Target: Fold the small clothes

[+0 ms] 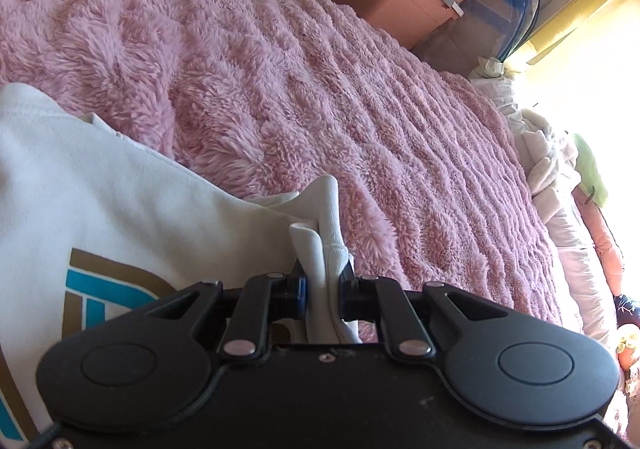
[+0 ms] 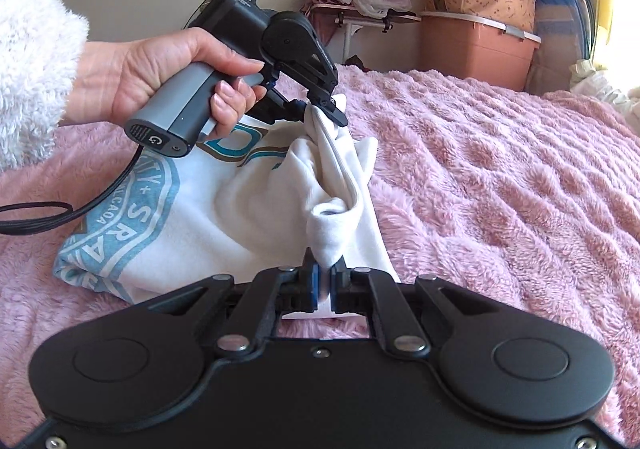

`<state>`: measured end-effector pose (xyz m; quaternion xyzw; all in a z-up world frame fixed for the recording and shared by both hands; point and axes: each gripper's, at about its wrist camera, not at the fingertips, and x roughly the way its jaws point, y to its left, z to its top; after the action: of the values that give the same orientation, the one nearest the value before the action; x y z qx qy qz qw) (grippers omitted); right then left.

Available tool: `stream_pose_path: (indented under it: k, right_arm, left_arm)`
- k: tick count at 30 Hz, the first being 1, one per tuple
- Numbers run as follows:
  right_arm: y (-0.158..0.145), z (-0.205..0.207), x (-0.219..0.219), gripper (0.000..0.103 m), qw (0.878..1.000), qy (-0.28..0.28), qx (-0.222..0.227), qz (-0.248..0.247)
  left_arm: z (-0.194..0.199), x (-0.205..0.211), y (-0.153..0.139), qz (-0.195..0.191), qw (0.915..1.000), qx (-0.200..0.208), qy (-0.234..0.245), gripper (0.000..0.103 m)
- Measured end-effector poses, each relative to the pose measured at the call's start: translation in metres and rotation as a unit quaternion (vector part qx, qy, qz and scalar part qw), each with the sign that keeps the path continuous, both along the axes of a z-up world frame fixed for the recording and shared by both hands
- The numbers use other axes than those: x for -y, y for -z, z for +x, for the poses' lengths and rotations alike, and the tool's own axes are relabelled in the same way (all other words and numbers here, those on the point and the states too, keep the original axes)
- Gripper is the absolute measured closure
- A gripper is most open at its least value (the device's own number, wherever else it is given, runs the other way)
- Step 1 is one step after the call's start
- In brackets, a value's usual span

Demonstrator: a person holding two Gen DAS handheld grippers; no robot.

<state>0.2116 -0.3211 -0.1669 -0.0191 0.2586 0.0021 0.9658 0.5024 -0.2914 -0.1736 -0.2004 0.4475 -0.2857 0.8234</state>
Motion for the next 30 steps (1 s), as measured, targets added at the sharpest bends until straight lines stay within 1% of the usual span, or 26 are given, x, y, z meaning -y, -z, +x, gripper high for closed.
stream_pose_path:
  k: [4,5,7,10,11,12,13,14,15,16,17,20,21,23,24,25,26,27,29,30]
  right_arm:
    - [-0.002,-0.002,0.011,0.099,0.999,0.010,0.014,0.032]
    - [-0.002,0.000,0.015,0.099,0.999,0.014,0.016,0.036]
    - [0.000,0.005,0.023,0.099,0.999,0.024,0.016,0.046]
    - [0.012,0.015,0.037,0.098,0.995,0.035,-0.009,0.094]
    - [0.016,0.016,0.040,0.098,0.994,0.038,-0.015,0.102]
    - [0.022,0.017,0.044,0.097,0.993,0.041,-0.020,0.113]
    - [0.026,0.018,0.047,0.097,0.991,0.040,-0.023,0.124]
    - [0.028,0.018,0.050,0.097,0.990,0.040,-0.025,0.134]
    - [0.029,0.018,0.054,0.095,0.988,0.041,-0.026,0.144]
    - [0.030,0.017,0.057,0.093,0.986,0.043,-0.025,0.159]
    - [0.031,0.015,0.061,0.092,0.983,0.044,-0.025,0.175]
    - [0.030,0.005,0.070,0.087,0.978,0.043,-0.030,0.200]
    - [0.029,0.002,0.072,0.087,0.977,0.045,-0.034,0.205]
    - [0.025,-0.006,0.077,0.075,0.975,0.058,-0.040,0.209]
    - [0.022,-0.010,0.078,0.067,0.976,0.073,-0.043,0.202]
    - [0.019,-0.014,0.079,0.066,0.976,0.086,-0.042,0.193]
    - [0.015,-0.018,0.078,0.066,0.978,0.093,-0.037,0.183]
    - [0.011,-0.020,0.077,0.066,0.979,0.091,-0.033,0.177]
    - [0.002,-0.022,0.070,0.066,0.983,0.078,-0.026,0.164]
    - [-0.003,-0.022,0.064,0.066,0.986,0.068,-0.021,0.150]
  left_arm:
    - [-0.001,-0.002,-0.011,-0.012,0.9996,0.022,-0.008,0.092]
    - [-0.001,-0.001,-0.012,-0.008,0.9996,0.027,-0.008,0.092]
    - [0.000,0.008,-0.012,0.017,0.9993,0.033,-0.003,0.092]
    - [-0.001,0.017,-0.003,0.042,0.9982,0.043,0.000,0.091]
    - [0.000,0.019,0.000,0.045,0.9981,0.043,-0.002,0.090]
    - [0.000,0.020,0.002,0.048,0.9980,0.042,-0.001,0.089]
    - [0.001,0.022,0.005,0.053,0.9978,0.040,0.002,0.085]
    - [0.002,0.022,0.005,0.049,0.9982,0.033,0.002,0.083]
    - [0.003,0.020,0.003,0.040,0.9988,0.027,-0.004,0.076]
    - [0.004,0.016,0.000,0.027,0.9993,0.022,-0.010,0.072]
    - [0.003,0.011,-0.006,0.009,0.9997,0.021,-0.011,0.072]
    - [-0.007,-0.005,-0.033,-0.012,0.9994,0.033,-0.001,0.071]
    - [-0.015,-0.013,-0.043,-0.017,0.9989,0.044,0.008,0.070]
    - [-0.043,-0.037,-0.064,-0.010,0.9968,0.076,0.023,0.067]
    - [-0.060,-0.049,-0.071,0.002,0.9954,0.092,0.028,0.066]
    - [-0.085,-0.065,-0.077,0.018,0.9931,0.112,0.031,0.064]
    - [-0.106,-0.080,-0.079,0.034,0.9913,0.123,0.032,0.063]
    - [-0.123,-0.092,-0.078,0.048,0.9901,0.128,0.033,0.063]
    - [-0.168,-0.121,-0.070,0.082,0.9873,0.133,0.029,0.063]
    - [-0.185,-0.129,-0.066,0.094,0.9855,0.139,0.028,0.063]
